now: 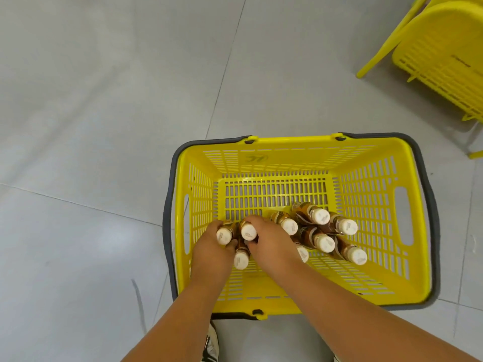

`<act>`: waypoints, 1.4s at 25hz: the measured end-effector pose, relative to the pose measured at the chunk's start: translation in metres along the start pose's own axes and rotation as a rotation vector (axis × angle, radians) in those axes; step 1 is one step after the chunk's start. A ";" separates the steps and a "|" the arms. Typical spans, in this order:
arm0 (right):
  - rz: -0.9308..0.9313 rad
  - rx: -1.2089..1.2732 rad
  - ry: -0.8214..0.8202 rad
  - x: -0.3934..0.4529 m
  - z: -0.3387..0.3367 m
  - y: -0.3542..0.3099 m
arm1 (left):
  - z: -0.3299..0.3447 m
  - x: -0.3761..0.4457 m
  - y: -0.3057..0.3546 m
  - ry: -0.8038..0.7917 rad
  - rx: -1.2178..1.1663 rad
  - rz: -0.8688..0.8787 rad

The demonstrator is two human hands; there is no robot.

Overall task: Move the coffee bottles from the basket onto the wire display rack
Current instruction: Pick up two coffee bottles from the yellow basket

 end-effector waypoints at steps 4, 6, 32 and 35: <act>-0.060 0.056 0.046 -0.019 -0.013 -0.012 | -0.016 -0.022 0.014 0.019 -0.070 0.072; -0.113 0.118 0.102 -0.036 -0.033 -0.032 | -0.032 -0.041 0.024 0.061 -0.045 0.120; -0.659 0.545 0.414 -0.486 -0.390 -0.564 | -0.583 -0.471 0.318 0.475 -0.396 0.590; -0.724 0.532 0.361 -0.523 -0.407 -0.612 | -0.630 -0.518 0.327 0.551 -0.383 0.626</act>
Point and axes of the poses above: each hand's wrist, its own x-axis towards the middle knuckle, its own z-axis out of the palm, y = z × x, the point moved 7 cm from there along x, towards the middle knuckle, and after that the axes turned 14 degrees about x, right-handed, at the moved point
